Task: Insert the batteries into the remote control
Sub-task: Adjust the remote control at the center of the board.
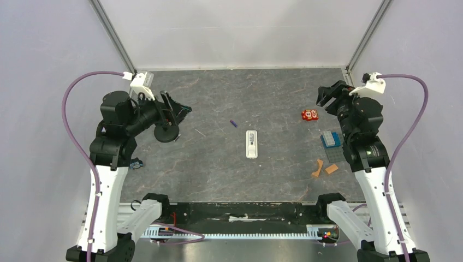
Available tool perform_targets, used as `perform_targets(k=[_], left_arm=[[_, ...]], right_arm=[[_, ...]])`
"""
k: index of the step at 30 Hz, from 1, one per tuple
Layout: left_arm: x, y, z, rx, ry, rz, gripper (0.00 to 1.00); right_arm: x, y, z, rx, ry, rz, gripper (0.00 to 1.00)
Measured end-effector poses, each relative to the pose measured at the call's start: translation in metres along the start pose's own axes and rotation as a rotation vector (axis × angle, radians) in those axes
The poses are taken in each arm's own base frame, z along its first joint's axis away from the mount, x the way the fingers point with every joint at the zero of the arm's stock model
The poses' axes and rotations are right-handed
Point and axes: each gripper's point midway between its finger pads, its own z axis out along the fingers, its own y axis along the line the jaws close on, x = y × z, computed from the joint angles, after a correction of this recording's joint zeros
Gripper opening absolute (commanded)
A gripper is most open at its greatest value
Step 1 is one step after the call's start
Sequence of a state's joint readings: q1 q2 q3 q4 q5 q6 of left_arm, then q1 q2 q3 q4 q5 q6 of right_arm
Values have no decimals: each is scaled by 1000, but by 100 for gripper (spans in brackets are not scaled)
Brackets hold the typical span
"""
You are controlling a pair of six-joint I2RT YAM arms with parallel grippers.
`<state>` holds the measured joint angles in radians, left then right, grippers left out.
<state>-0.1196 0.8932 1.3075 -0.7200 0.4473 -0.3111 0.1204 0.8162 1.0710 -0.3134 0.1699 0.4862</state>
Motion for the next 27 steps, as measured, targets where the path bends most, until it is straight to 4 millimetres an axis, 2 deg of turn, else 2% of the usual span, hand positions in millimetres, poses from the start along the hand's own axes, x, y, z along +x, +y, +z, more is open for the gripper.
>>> perform_targets(k=[3,7,10,15,19,22,24,25,27], left_arm=[[-1,0,0,-4,-3,-1,89],[2,-3,-1,19,-6,1,89],[10,-15,2,110,20,-1,88],[20,-31,17,213,65,-33,88],[48,-52,38,229,152,-38,85],[70,-64,60,197,224,-54,82],[91,-61,84,123,284,-81,81],[108,-68,95,106,327,-80,80],[136,-65,116,38,384,-83,79]], right_arm=[[14,-6,6,20,33,-5,73],[31,-12,11,37,74,-14,74],[49,-13,17,29,127,-20,74],[87,-18,25,21,232,-18,74],[118,-28,24,39,309,-1,75],[135,-33,23,53,349,8,76],[142,-36,22,60,365,11,76],[144,-37,21,63,371,13,75],[148,-39,20,67,378,13,76]])
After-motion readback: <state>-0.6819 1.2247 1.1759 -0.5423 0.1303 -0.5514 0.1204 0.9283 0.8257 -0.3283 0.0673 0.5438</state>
